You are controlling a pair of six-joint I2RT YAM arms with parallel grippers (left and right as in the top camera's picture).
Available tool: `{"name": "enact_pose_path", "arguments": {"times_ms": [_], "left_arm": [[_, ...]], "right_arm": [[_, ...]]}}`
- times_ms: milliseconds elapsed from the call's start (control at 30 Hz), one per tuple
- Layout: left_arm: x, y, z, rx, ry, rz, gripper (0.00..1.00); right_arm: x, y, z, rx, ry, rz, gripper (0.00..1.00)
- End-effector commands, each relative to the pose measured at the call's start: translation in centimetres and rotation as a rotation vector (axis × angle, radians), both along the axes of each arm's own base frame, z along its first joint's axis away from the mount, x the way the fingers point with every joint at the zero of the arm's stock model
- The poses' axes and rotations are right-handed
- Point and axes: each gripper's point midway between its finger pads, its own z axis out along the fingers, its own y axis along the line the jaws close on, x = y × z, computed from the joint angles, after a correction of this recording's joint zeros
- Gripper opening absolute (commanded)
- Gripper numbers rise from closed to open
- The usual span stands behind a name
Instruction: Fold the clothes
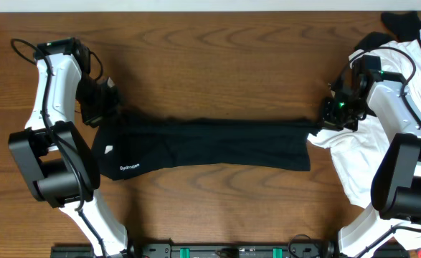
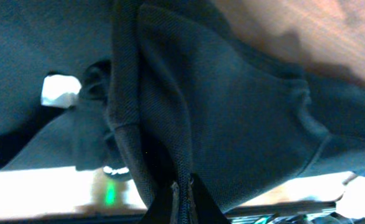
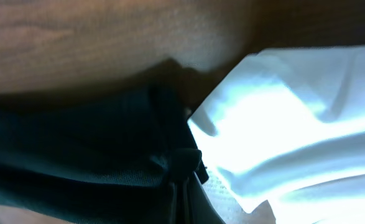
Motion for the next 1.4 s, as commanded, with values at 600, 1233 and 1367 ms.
{"name": "enact_pose_path", "arguments": {"times_ms": [600,1233,1367], "left_arm": [[-4.6,1.9,-1.2,0.110,0.174,-0.037,0.11],[-4.7,1.7,-2.0,0.102,0.173,-0.033,0.17],[-4.7,1.7,-2.0,0.102,0.171,-0.034,0.17]], "right_arm": [[-2.3,0.0,0.8,0.000,0.042,0.112,0.03],[-3.5,0.2,0.7,0.009,0.087,0.111,0.60],[-5.3,0.5,0.0,0.023,0.152,0.111,0.83]]}}
